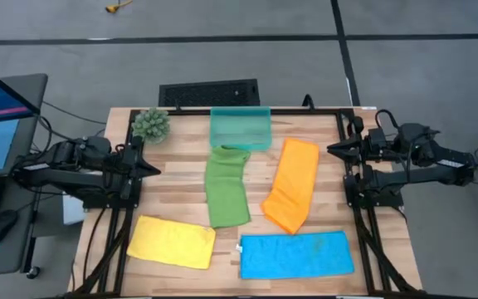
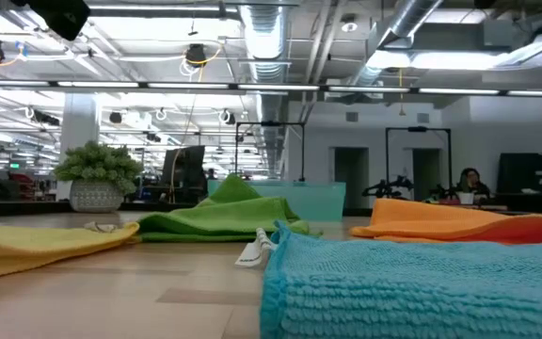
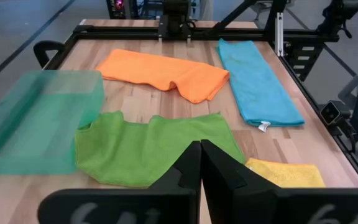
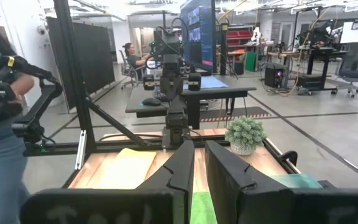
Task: Roll microfiber towels into tight, uniform cylinder then place into a basket
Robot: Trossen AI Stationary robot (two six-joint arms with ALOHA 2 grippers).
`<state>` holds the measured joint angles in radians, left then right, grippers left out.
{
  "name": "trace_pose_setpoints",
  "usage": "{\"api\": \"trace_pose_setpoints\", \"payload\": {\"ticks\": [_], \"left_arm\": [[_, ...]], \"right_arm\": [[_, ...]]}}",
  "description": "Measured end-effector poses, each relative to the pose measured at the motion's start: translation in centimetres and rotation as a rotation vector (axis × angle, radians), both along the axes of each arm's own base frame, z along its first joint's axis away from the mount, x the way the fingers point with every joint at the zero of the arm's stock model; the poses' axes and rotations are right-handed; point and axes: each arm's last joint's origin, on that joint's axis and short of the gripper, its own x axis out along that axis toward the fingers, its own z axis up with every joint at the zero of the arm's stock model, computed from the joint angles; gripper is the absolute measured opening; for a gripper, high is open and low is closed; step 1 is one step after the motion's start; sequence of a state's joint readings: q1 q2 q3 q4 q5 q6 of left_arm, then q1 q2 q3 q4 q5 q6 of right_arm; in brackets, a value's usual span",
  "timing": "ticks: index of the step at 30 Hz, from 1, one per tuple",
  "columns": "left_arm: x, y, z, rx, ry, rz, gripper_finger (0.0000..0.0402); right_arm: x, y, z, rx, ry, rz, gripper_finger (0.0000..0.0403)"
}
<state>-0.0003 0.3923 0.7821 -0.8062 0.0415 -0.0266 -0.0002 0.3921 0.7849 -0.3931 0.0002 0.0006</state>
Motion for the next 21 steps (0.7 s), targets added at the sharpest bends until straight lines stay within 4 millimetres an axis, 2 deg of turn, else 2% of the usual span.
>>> {"api": "trace_pose_setpoints", "payload": {"ticks": [21], "left_arm": [[0.00,0.00,0.00,-0.042,0.002,0.019,0.0000]], "right_arm": [[0.00,0.00,0.00,0.000,0.000,0.000,0.0066]]}}
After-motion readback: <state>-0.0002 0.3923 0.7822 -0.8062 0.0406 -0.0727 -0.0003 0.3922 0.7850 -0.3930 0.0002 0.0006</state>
